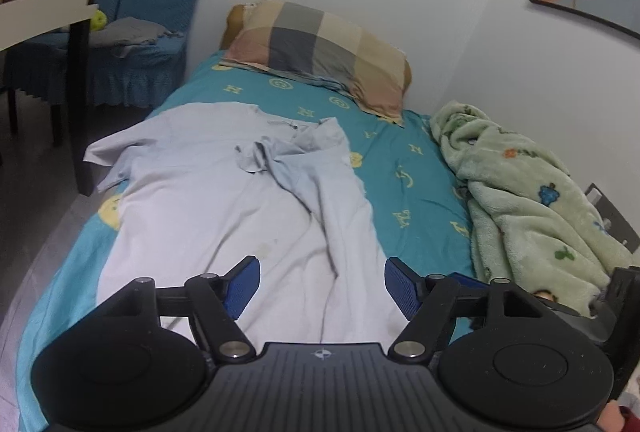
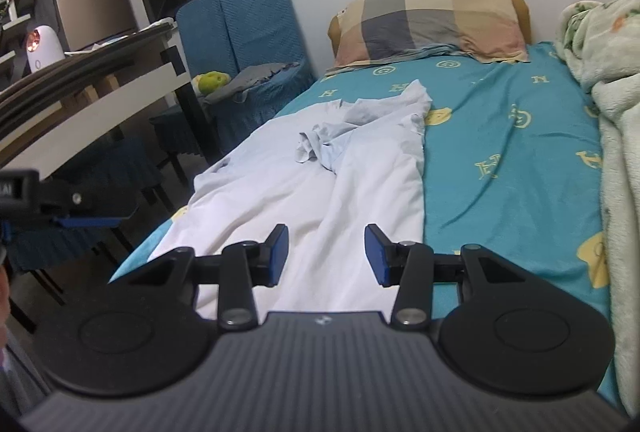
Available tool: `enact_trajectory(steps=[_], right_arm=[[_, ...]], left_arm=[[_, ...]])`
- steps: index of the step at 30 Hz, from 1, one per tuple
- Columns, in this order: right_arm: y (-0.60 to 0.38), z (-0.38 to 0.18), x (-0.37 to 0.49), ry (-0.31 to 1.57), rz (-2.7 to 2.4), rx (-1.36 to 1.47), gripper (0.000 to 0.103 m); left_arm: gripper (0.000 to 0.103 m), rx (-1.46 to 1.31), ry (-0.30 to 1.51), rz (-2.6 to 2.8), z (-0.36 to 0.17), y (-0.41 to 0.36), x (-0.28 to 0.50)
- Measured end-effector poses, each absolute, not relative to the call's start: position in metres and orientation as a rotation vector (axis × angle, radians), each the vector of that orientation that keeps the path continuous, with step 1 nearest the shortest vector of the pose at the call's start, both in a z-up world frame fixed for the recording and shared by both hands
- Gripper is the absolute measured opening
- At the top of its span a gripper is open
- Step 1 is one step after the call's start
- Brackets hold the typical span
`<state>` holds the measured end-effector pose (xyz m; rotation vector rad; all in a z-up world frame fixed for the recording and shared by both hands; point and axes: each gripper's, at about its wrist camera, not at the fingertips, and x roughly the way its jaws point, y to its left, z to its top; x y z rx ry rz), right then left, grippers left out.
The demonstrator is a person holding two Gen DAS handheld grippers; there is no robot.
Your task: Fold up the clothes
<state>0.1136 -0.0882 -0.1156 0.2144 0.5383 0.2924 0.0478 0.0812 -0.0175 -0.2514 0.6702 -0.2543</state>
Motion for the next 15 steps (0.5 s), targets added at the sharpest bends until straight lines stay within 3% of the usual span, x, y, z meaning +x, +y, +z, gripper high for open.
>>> enact_trajectory(steps=[7, 15], right_arm=[[-0.087, -0.105, 0.096, 0.500, 0.271, 0.199, 0.046], [-0.082, -0.102, 0.093, 0.487, 0.260, 0.179, 0.046]], left_arm=[[0.092, -0.188, 0.649, -0.230, -0.016, 0.078, 0.035], [0.102, -0.168, 0.641, -0.207, -0.018, 0.081, 0.036]])
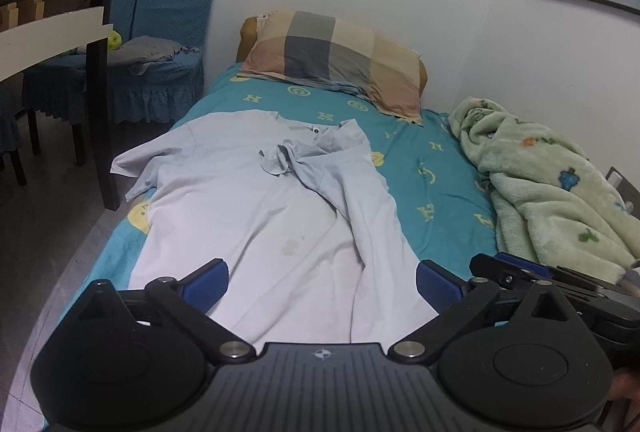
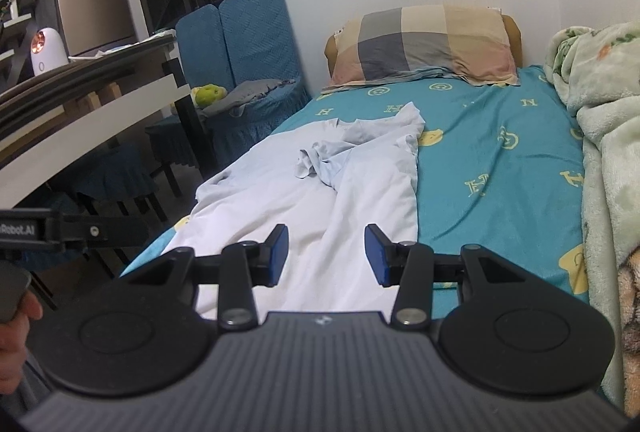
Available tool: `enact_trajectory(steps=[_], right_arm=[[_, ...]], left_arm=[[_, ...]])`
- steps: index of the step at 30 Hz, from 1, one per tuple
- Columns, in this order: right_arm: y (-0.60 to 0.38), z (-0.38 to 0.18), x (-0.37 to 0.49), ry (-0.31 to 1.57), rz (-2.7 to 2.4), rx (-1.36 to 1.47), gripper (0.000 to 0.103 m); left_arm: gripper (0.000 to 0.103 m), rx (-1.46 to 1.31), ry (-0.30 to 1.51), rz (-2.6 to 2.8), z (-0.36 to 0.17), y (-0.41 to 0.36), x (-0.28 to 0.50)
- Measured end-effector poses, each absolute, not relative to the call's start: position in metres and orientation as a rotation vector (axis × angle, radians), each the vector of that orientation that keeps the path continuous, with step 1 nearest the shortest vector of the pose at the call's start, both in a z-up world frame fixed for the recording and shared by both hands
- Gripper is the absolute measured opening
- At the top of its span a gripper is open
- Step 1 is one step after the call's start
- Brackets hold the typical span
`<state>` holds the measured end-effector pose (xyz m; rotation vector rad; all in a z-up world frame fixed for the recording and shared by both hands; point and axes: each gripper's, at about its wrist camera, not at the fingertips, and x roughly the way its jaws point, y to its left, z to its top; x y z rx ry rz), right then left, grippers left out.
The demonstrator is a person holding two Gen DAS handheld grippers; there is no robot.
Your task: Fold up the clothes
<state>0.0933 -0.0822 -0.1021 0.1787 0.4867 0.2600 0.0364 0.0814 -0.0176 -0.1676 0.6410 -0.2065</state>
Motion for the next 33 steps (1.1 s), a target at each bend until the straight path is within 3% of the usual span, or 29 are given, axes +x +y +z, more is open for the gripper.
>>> enact_trajectory(steps=[5, 9, 21, 33], right_arm=[[-0.079, -0.103, 0.095, 0.504, 0.251, 0.171, 0.048], [-0.079, -0.104, 0.094, 0.510, 0.238, 0.185, 0.075], [-0.085, -0.123, 0.111, 0.595, 0.196, 0.225, 0.074], [-0.093, -0.169, 0.153, 0.791, 0.196, 0.318, 0.074]], left_arm=[[0.103, -0.199, 0.644, -0.195, -0.019, 0.088, 0.040], [0.103, -0.370, 0.649, -0.199, -0.026, 0.106, 0.060], [0.102, -1.073, 0.663, -0.010, -0.094, 0.246, 0.216], [0.099, -1.190, 0.709, 0.052, -0.174, 0.278, 0.303]])
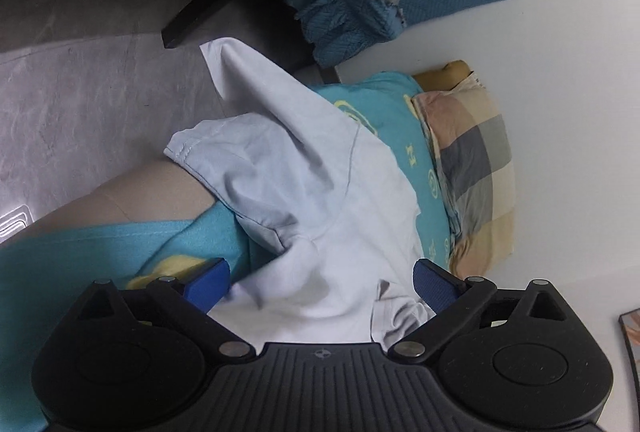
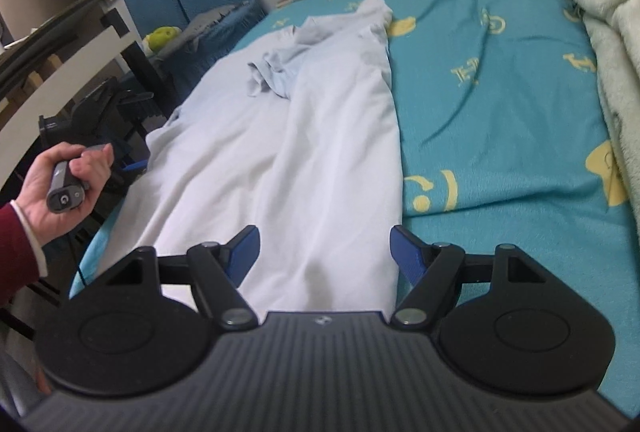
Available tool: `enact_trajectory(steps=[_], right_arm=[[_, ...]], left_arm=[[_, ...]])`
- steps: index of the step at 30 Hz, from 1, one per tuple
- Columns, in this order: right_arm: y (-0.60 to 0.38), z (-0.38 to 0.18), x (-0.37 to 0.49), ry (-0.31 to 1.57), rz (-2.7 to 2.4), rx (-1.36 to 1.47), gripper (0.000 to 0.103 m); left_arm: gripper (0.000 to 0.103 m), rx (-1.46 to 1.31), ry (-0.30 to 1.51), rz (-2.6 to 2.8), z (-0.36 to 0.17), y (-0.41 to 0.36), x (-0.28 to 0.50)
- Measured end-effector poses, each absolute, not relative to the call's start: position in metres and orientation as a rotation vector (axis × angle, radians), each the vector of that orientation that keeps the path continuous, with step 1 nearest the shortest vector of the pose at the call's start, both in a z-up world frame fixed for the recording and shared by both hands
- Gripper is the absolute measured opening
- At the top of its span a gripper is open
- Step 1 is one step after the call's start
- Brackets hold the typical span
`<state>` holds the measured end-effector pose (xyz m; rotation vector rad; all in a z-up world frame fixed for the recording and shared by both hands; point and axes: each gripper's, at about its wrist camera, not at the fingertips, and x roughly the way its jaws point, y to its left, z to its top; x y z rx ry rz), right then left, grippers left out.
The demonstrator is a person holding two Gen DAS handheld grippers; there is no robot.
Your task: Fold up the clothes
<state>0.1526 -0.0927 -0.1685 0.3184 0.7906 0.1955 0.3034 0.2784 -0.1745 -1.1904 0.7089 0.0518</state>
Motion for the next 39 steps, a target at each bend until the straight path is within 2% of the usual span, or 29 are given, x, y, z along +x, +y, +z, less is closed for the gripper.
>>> enact_trajectory(steps=[7, 18, 21, 24, 27, 29, 30, 35, 39], right_arm=[[-0.101, -0.181, 0.164, 0.840, 0.196, 0.380, 0.074], [-0.098, -0.184, 0.168, 0.852, 0.244, 0.386, 0.075], [-0.099, -0.185, 0.170, 0.853, 0.246, 0.393, 0.075], [-0.100, -0.187, 0.172, 0.860, 0.246, 0.395, 0.076], [-0.099, -0.186, 0.173, 0.858, 0.250, 0.398, 0.076], [-0.099, -0.186, 0.174, 0.858, 0.253, 0.400, 0.076], [-0.099, -0.186, 0.174, 0.857, 0.254, 0.401, 0.076], [-0.099, -0.185, 0.175, 0.855, 0.260, 0.406, 0.076], [-0.100, -0.180, 0.174, 0.834, 0.271, 0.425, 0.076]], left_arm=[[0.099, -1.295, 0.639, 0.043, -0.194, 0.298, 0.327], [0.096, -1.297, 0.604, 0.058, -0.194, 0.321, 0.365], [0.088, -1.283, 0.604, 0.061, -0.199, 0.325, 0.373], [0.074, -1.280, 0.602, 0.069, -0.208, 0.324, 0.379], [0.049, -1.238, 0.598, 0.096, -0.212, 0.322, 0.382], [0.018, -1.212, 0.615, 0.110, -0.213, 0.322, 0.384], [0.010, -1.191, 0.629, 0.118, -0.213, 0.321, 0.385], [0.005, -1.068, 0.595, 0.099, -0.187, 0.313, 0.384], [0.005, -0.847, 0.547, 0.035, -0.139, 0.282, 0.384]])
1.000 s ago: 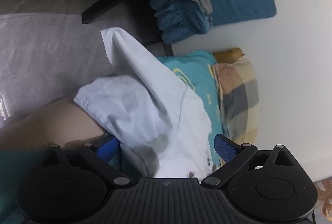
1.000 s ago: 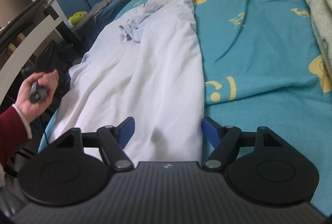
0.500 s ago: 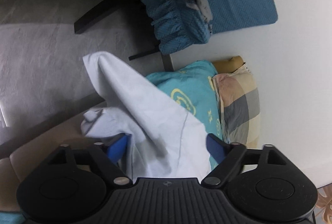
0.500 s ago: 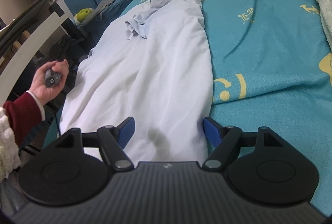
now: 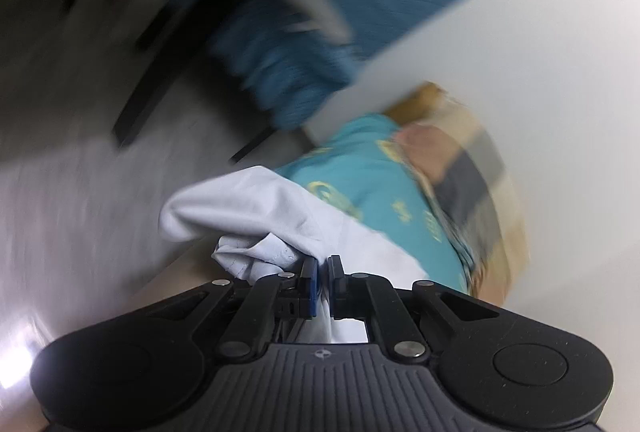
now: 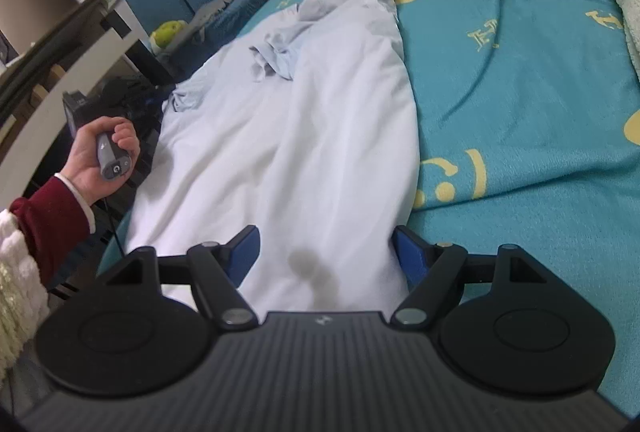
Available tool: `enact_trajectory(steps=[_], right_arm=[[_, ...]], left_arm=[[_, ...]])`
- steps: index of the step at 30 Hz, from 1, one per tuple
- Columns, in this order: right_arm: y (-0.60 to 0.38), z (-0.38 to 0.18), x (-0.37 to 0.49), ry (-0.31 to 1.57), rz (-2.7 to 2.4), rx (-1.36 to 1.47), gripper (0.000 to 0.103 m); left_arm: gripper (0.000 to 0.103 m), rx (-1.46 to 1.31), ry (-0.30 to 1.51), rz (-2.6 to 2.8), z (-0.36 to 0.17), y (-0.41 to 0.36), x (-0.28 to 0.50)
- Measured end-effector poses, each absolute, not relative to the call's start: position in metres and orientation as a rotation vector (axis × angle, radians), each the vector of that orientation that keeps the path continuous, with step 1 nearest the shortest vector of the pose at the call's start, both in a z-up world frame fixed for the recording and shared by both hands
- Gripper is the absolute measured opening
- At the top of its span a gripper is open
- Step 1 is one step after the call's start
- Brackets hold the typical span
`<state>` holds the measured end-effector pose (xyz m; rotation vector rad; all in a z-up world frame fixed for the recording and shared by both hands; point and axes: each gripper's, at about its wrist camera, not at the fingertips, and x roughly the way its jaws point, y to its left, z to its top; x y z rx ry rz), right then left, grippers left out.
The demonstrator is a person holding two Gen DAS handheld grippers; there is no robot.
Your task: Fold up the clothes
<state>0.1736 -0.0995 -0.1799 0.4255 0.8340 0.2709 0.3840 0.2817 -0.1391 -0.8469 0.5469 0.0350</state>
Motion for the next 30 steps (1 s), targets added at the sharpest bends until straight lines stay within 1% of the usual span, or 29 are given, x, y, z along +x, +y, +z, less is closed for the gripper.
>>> enact_trajectory(steps=[5, 7, 9, 13, 18, 19, 20, 21, 23, 24, 25, 28, 30], right_arm=[[-0.103, -0.175, 0.173, 0.812, 0.283, 0.460, 0.076], [-0.105, -0.174, 0.173, 0.805, 0.283, 0.479, 0.076], [-0.109, -0.175, 0.174, 0.802, 0.277, 0.503, 0.076], [-0.117, -0.180, 0.176, 0.815, 0.263, 0.563, 0.076], [-0.128, -0.181, 0.178, 0.802, 0.242, 0.615, 0.076], [-0.130, -0.182, 0.179, 0.801, 0.237, 0.622, 0.076], [-0.131, -0.183, 0.180, 0.803, 0.233, 0.629, 0.076], [-0.133, -0.184, 0.181, 0.806, 0.230, 0.638, 0.076], [-0.135, -0.187, 0.183, 0.815, 0.228, 0.660, 0.076], [-0.136, -0.187, 0.183, 0.816, 0.228, 0.669, 0.076], [-0.136, -0.187, 0.183, 0.815, 0.229, 0.673, 0.076], [-0.136, -0.185, 0.182, 0.810, 0.237, 0.680, 0.076], [-0.135, -0.183, 0.181, 0.804, 0.247, 0.680, 0.076]], left_arm=[[0.005, -0.480, 0.488, -0.045, -0.076, 0.211, 0.379], [0.005, -0.334, 0.478, -0.079, -0.059, 0.171, 0.380], [0.005, -0.252, 0.481, -0.106, -0.047, 0.138, 0.382], [0.005, -0.105, 0.503, -0.146, -0.048, 0.074, 0.390], [0.007, 0.090, 0.616, -0.320, -0.089, -0.007, 0.394], [0.010, 0.122, 0.639, -0.344, -0.099, -0.021, 0.392], [0.019, 0.134, 0.656, -0.362, -0.108, -0.030, 0.388], [0.026, 0.131, 0.664, -0.372, -0.114, -0.032, 0.385], [0.053, 0.126, 0.682, -0.393, -0.125, -0.036, 0.378], [0.058, 0.122, 0.685, -0.399, -0.130, -0.037, 0.374], [0.065, 0.109, 0.679, -0.399, -0.130, -0.034, 0.369], [0.076, 0.004, 0.664, -0.398, -0.124, -0.011, 0.355], [0.078, -0.094, 0.641, -0.385, -0.117, 0.009, 0.350]])
